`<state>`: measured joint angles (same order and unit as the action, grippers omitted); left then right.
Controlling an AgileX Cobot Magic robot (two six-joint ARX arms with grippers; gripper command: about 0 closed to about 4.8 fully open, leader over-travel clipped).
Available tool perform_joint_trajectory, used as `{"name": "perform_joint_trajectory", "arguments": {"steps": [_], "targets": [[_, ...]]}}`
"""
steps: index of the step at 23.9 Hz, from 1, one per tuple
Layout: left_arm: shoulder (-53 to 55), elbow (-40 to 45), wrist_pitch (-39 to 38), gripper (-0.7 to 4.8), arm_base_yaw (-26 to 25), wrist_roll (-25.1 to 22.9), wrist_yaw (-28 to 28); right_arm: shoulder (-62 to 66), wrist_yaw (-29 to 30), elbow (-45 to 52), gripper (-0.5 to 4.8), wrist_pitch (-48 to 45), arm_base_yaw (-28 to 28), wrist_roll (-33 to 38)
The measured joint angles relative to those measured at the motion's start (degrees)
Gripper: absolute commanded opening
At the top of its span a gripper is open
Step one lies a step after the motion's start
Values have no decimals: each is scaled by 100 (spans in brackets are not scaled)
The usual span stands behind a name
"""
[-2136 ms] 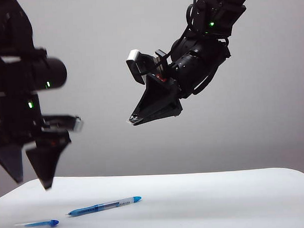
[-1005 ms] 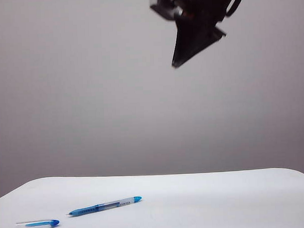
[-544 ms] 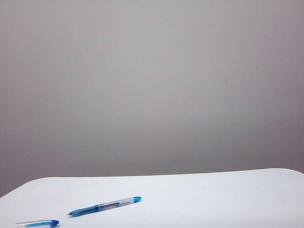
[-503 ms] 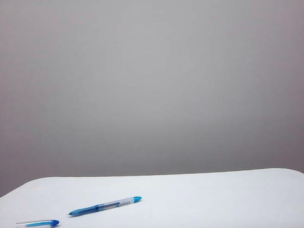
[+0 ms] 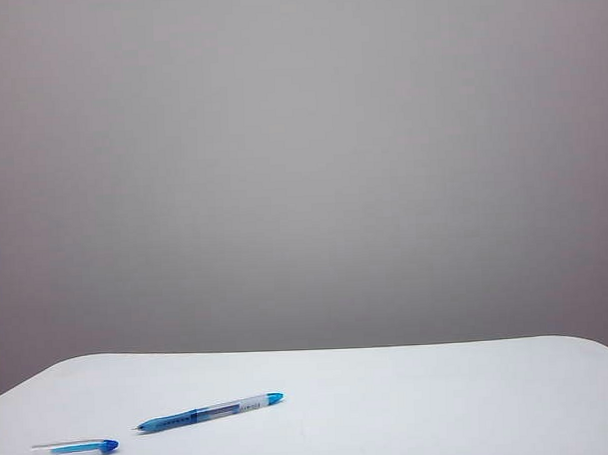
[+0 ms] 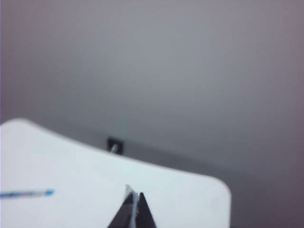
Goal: Pick up the pen and remove the cap.
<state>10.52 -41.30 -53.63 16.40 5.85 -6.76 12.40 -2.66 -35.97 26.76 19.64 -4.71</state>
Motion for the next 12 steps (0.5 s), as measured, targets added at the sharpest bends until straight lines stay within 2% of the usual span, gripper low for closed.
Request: {"name": "perform_joint_trajectory", "arguments": {"steps": [4, 5, 7, 9, 12], "targets": [[-109, 28, 289, 281, 0, 98, 63, -750, -15, 352, -5, -122, -315, 157], [-140, 162, 560, 280, 0, 323, 190, -1010, -20, 466, -6, -149, -422, 258], [-122, 597, 1639, 277, 0, 586, 588, -1235, -9, 623, -5, -249, -433, 334], [-122, 1001, 2656, 277, 0, 636, 857, -1235, -15, 640, -5, -225, -433, 404], [-146, 1705, 3823, 277, 0, 621, 883, -1235, -15, 640, -5, -295, -433, 518]]}}
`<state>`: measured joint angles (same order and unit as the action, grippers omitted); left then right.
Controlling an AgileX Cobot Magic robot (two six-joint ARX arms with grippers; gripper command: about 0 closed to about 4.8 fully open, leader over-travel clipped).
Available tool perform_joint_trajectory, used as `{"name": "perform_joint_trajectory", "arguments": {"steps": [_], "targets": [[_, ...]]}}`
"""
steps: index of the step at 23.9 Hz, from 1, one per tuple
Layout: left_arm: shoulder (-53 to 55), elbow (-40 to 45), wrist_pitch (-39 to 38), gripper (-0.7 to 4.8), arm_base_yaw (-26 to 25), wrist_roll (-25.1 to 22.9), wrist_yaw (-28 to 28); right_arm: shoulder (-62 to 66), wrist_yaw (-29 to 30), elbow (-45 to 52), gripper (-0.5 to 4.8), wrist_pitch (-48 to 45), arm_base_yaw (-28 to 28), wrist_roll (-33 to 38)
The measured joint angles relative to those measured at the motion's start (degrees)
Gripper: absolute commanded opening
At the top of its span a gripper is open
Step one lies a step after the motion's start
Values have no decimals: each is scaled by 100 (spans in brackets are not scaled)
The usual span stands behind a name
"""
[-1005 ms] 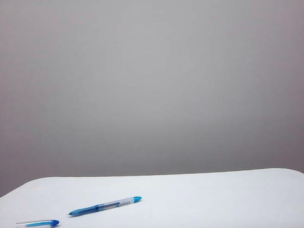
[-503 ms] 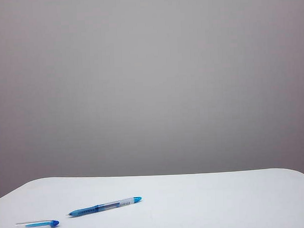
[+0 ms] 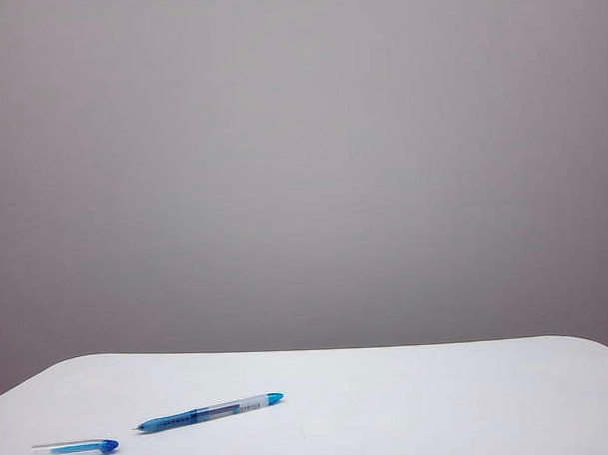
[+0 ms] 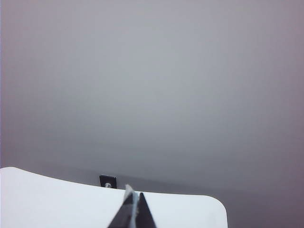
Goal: Pick up the pen and remove the cap.
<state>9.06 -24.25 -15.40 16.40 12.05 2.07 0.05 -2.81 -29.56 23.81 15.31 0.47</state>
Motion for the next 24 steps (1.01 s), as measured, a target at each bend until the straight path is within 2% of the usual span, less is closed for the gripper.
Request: {"name": "perform_joint_trajectory", "arguments": {"steps": [1, 5, 6, 8, 11, 15, 16, 18, 20, 24], "targets": [[-13, 258, 203, 277, 2, -118, -11, 2, -2, 0, -5, -50, 0, 11], [-131, 774, 190, 261, 0, -219, 15, 2, -4, 46, -6, -249, 0, 13], [-232, 905, 229, 232, 0, -219, 26, 2, -7, 79, -5, -282, -2, 13], [-501, 1187, 409, 212, 0, -221, 35, 0, -9, 476, -6, -647, 0, 188], [-879, 1617, 715, 210, 0, -221, 37, 0, -4, 1410, -5, -1554, 0, 645], [-907, 1969, 782, 207, 0, -221, 35, 0, -11, 1773, -6, -2151, 0, 925], [-905, 2155, 820, 186, 0, -199, 35, 0, -13, 1891, -5, -2258, 0, 931], [-905, 2417, 1110, 170, -9, 50, 35, 0, -15, 2111, -5, -2210, -2, 866], [-894, 2420, 1058, 170, -70, 140, 35, 0, -15, 2260, -5, -2184, -2, 857], [-903, 2417, 1091, 169, -439, -31, 68, 0, -31, 2496, -5, -2247, -2, 802]]}}
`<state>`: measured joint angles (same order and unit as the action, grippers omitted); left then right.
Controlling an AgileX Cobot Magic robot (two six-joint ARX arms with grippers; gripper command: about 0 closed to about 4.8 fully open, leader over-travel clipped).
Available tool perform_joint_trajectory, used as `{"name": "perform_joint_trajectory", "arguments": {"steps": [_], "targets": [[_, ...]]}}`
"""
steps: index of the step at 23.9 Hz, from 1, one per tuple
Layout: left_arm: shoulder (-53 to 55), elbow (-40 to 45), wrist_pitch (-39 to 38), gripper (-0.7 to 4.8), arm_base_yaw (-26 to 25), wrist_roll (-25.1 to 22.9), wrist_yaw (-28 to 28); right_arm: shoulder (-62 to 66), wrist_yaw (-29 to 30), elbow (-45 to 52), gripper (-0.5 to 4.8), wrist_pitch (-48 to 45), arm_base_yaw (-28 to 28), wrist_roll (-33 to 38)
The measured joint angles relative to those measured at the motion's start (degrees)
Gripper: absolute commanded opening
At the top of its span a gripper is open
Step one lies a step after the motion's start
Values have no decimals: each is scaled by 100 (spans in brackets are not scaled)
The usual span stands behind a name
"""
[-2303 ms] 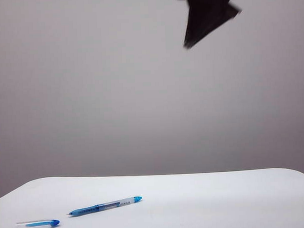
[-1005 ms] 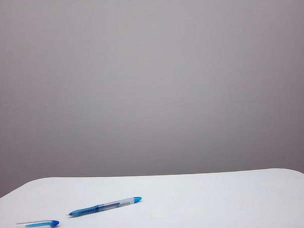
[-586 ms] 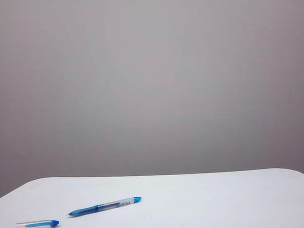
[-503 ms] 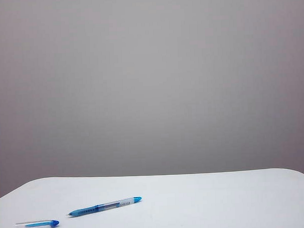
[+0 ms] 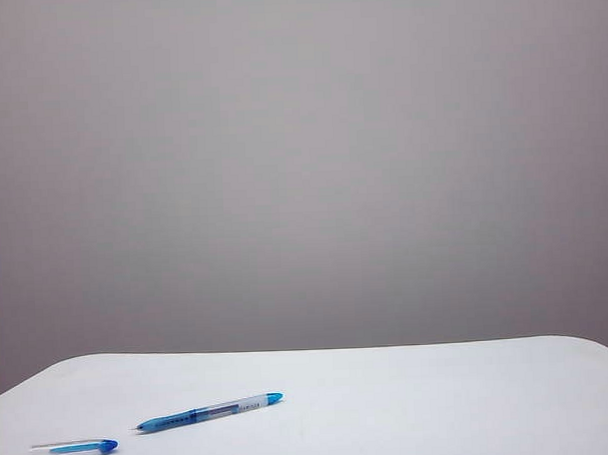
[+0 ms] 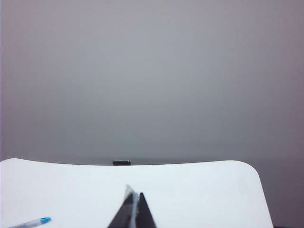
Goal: Pick up the pen and remove the cap.
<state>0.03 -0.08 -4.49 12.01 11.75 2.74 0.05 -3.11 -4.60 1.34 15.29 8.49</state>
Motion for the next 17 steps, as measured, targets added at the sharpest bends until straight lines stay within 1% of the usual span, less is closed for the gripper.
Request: {"name": "perform_joint_trajectory", "arguments": {"steps": [1, 4, 6, 8, 12, 13, 14, 15, 17], "targets": [[0, 0, 0, 169, -280, -20, 136, 0, -42, 98, -5, -37, 0, -22], [0, 0, -2, 169, -557, -57, 529, 0, -83, 223, -5, -48, 0, -66], [0, 0, -13, 170, -833, -144, 597, 0, -103, 297, -5, -17, 0, -118], [0, 0, -61, 170, -946, -166, 610, -2, -243, 289, -5, -52, -2, -201], [0, -2, -136, 167, -957, -166, 614, -2, -468, 284, -5, -50, -2, -221], [0, -2, -262, 133, -957, -168, 612, -2, -592, 284, -5, -24, -4, -238], [0, -2, -361, 38, -957, -168, 612, -2, -719, 282, -5, 7, -2, -243], [2, -11, -450, -8, -957, -192, 605, 0, -988, 282, -5, 101, -4, -247], [2, -13, -457, -5, -957, -192, 605, -2, -1147, 286, -5, 216, -7, -251]]}}
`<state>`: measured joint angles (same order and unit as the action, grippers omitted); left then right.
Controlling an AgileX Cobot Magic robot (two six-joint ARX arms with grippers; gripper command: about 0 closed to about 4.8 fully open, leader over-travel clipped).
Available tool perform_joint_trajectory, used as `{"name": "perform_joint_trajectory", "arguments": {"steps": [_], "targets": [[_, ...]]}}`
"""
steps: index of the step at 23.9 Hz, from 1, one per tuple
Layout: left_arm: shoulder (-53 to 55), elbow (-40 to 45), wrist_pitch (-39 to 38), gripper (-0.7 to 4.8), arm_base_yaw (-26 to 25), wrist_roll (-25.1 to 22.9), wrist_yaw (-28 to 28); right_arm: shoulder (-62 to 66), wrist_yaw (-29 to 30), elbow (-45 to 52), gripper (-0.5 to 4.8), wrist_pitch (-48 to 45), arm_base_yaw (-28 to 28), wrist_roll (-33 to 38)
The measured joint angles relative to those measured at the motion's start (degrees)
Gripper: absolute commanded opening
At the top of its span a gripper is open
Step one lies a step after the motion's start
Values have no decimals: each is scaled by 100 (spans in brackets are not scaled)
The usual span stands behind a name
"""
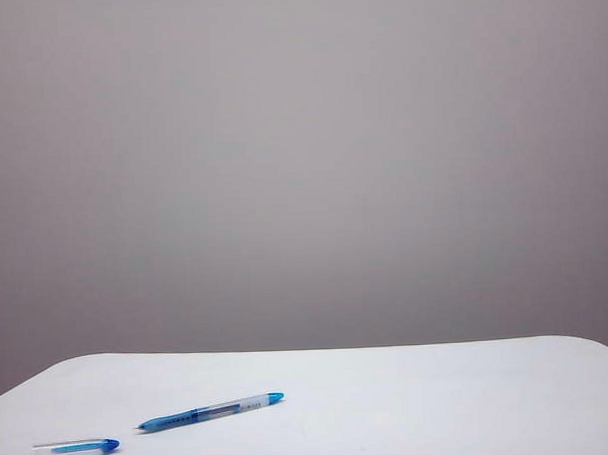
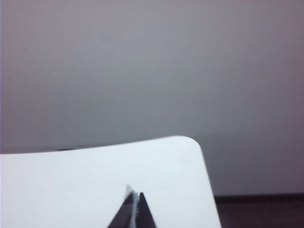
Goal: Pick up the pen and remove the cap.
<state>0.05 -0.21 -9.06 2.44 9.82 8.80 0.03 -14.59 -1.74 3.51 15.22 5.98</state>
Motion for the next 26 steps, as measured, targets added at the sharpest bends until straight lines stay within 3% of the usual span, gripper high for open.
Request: {"name": "perform_joint_trajectory", "arguments": {"steps": [4, 6, 17, 26], "targets": [[0, 0, -11, -6, 2, -129, -15, 0, 59, 109, -5, 107, -15, 2], [0, 0, -13, -6, 2, -214, -52, 4, 157, 133, -5, 584, -17, 35], [0, 0, -17, -5, 2, -232, -92, 13, 693, 133, -6, 634, -20, 9], [0, 0, -17, -5, 2, -232, -92, 13, 715, 133, -5, 638, -20, -2]]}}
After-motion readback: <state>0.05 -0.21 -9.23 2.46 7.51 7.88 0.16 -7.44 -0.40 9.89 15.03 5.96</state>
